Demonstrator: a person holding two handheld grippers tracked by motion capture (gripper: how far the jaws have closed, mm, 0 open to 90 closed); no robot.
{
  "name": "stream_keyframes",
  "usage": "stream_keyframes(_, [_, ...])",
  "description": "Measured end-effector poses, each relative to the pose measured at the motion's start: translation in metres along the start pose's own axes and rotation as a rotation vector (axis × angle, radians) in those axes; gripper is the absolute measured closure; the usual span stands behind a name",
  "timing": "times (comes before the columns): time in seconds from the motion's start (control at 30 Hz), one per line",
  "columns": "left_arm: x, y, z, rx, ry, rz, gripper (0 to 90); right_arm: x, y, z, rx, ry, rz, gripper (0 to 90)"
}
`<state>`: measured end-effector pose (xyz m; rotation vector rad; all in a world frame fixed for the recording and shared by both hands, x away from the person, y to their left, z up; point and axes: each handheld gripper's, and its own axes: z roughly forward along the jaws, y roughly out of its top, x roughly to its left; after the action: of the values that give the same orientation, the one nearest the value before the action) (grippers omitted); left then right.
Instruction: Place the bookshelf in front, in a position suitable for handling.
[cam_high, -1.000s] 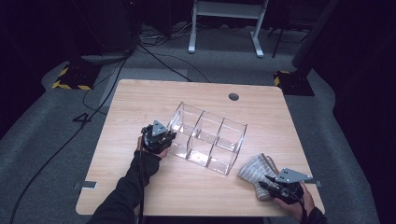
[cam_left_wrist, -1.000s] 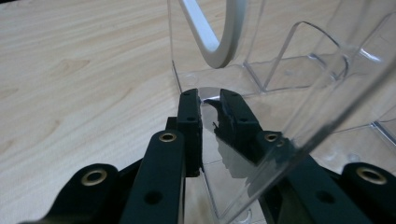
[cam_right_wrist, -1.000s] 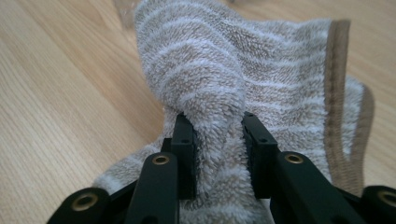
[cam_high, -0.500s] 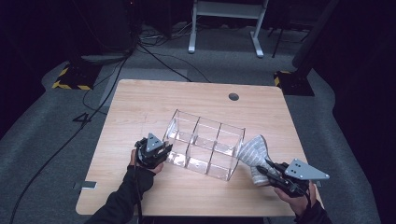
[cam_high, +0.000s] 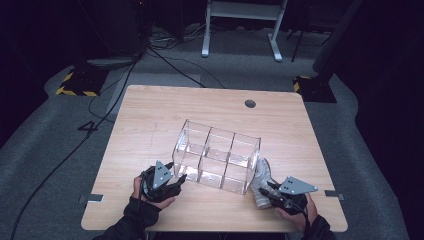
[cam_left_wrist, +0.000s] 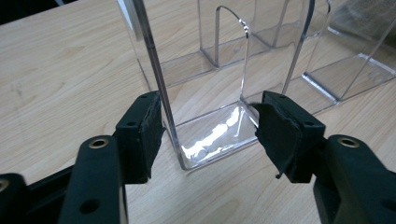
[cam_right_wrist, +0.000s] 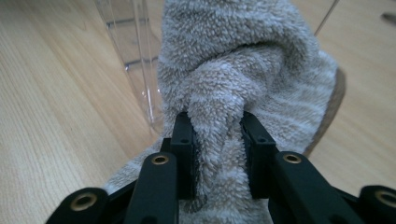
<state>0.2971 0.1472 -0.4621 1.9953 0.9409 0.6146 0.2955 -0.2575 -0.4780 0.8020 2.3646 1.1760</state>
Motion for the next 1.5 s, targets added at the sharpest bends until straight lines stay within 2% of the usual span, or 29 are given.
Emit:
stream_keyframes(0.03, [-0.001, -0.001, -0.001, 0.009, 0.013, -0.004, 40.5, 0.003, -0.004, 0.006, 0.032, -0.006, -0.022, 70.6])
stream_keyframes(0.1, [-0.004, -0.004, -0.004, 0.000, 0.003, -0.022, 39.1, 0.004, -0.007, 0.011, 0.050, 0.009, -0.007, 70.4])
stream_keyframes(0.13, [-0.005, -0.004, -0.005, 0.003, -0.004, -0.019, 39.1, 0.004, -0.008, 0.013, 0.059, 0.006, -0.016, 70.4])
stream_keyframes(0.2, [-0.011, -0.006, -0.008, 0.014, -0.003, -0.020, 37.5, 0.004, -0.009, 0.014, 0.062, 0.001, -0.023, 70.3])
stream_keyframes(0.27, [-0.017, -0.008, -0.011, 0.015, -0.015, -0.002, 37.4, 0.003, -0.009, 0.014, 0.064, 0.008, -0.013, 70.2])
stream_keyframes(0.3, [-0.019, -0.008, -0.012, 0.023, -0.020, -0.013, 37.5, 0.003, -0.009, 0.014, 0.064, 0.006, -0.014, 70.2])
stream_keyframes(0.37, [-0.022, -0.011, -0.012, 0.028, -0.072, -0.029, 37.6, 0.004, -0.009, 0.014, 0.069, 0.002, -0.018, 70.1])
stream_keyframes(0.43, [-0.026, -0.010, -0.007, 0.036, -0.083, 0.018, 37.5, 0.004, -0.009, 0.013, 0.072, 0.001, -0.018, 70.0])
stream_keyframes(0.47, [-0.027, -0.009, -0.003, 0.043, -0.117, 0.026, 37.1, 0.004, -0.009, 0.013, 0.072, 0.003, -0.019, 70.0])
stream_keyframes(0.57, [-0.030, -0.005, 0.012, 0.072, -0.150, 0.074, 36.9, 0.003, -0.008, 0.013, 0.066, 0.003, -0.026, 69.9])
stream_keyframes(0.6, [-0.028, -0.003, 0.015, 0.063, -0.164, 0.066, 36.9, 0.003, -0.008, 0.012, 0.067, 0.000, -0.028, 69.9])
stream_keyframes(0.67, [-0.024, 0.002, 0.024, 0.059, -0.161, 0.031, 37.0, 0.002, -0.007, 0.009, 0.058, -0.001, -0.021, 69.9])
stream_keyframes(0.7, [-0.023, 0.005, 0.027, 0.056, -0.169, 0.018, 37.0, 0.002, -0.007, 0.008, 0.053, -0.005, -0.021, 69.9])
stream_keyframes(0.8, [-0.023, 0.013, 0.039, 0.041, -0.173, 0.028, 39.8, -0.002, -0.002, -0.001, 0.002, -0.019, -0.011, 70.2])
stream_keyframes(0.87, [-0.026, 0.017, 0.048, 0.056, -0.166, 0.045, 41.2, -0.005, 0.002, -0.008, -0.030, -0.036, -0.007, 70.2])
stream_keyframes(0.97, [-0.027, 0.020, 0.060, 0.076, -0.171, 0.051, 43.2, -0.009, 0.011, -0.023, -0.111, -0.060, 0.013, 70.3])
stream_keyframes(1.0, [-0.027, 0.020, 0.060, 0.076, -0.171, 0.051, 43.3, -0.009, 0.011, -0.023, -0.111, -0.060, 0.013, 70.3])
stream_keyframes(1.07, [-0.028, 0.021, 0.067, 0.090, -0.171, 0.047, 43.4, -0.012, 0.022, -0.034, -0.182, -0.081, 0.030, 70.2])
stream_keyframes(1.13, [-0.029, 0.021, 0.074, 0.102, -0.165, 0.055, 44.8, -0.015, 0.030, -0.038, -0.225, -0.093, 0.043, 70.1])
stream_keyframes(1.23, [-0.028, 0.020, 0.080, 0.114, -0.169, 0.042, 46.4, -0.018, 0.040, -0.039, -0.266, -0.101, 0.059, 70.1])
stream_keyframes(1.33, [-0.028, 0.020, 0.083, 0.121, -0.171, 0.052, 47.8, -0.016, 0.044, -0.031, -0.258, -0.093, 0.054, 70.0])
stream_keyframes(1.4, [-0.028, 0.020, 0.086, 0.125, -0.180, 0.041, 50.2, -0.014, 0.043, -0.027, -0.244, -0.089, 0.049, 69.9])
stream_keyframes(1.5, [-0.028, 0.018, 0.089, 0.137, -0.177, 0.059, 50.9, -0.013, 0.038, -0.019, -0.222, -0.070, 0.062, 69.8])
